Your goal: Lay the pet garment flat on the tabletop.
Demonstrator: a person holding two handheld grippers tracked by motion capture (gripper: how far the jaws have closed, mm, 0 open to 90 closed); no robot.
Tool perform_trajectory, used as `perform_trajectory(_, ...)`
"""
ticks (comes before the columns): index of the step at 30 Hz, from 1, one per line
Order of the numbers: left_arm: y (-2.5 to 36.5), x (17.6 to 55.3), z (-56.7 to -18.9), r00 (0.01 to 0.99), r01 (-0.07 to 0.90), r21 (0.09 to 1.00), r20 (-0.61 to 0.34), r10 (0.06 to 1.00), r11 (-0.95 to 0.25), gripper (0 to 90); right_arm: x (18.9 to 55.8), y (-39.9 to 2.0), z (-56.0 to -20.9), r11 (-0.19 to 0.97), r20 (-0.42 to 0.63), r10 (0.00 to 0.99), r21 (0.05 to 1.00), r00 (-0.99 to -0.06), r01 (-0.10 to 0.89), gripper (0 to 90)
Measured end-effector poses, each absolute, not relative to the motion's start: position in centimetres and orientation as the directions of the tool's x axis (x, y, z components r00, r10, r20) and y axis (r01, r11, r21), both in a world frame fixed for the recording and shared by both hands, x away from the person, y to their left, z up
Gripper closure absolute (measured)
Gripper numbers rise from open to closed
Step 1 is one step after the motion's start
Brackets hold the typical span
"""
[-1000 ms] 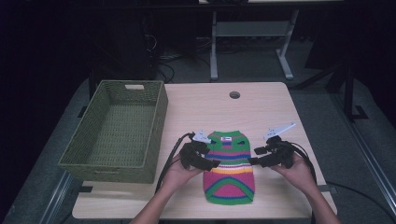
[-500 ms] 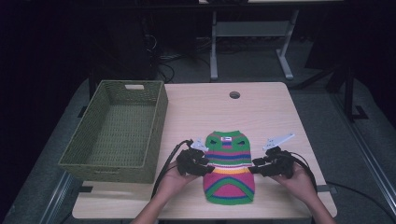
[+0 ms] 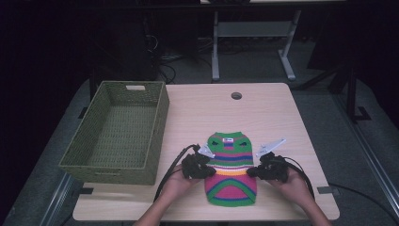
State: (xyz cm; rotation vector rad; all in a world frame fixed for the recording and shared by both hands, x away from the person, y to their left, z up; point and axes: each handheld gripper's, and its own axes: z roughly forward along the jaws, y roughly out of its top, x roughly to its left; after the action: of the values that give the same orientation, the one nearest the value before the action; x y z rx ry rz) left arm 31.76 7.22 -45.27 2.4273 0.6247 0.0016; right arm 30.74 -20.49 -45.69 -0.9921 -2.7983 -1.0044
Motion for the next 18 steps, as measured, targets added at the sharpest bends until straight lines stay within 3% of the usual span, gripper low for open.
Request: perform_trajectory(18, 6.1, 33.7, -45.5, 0.856, 0.475, 0.591, -0.139, 0.497, -0.652, 83.5, 32.4, -21.4, -46.0, 0.516, 0.236, 0.629, 0.586, -0.74, 0.625, 83.2)
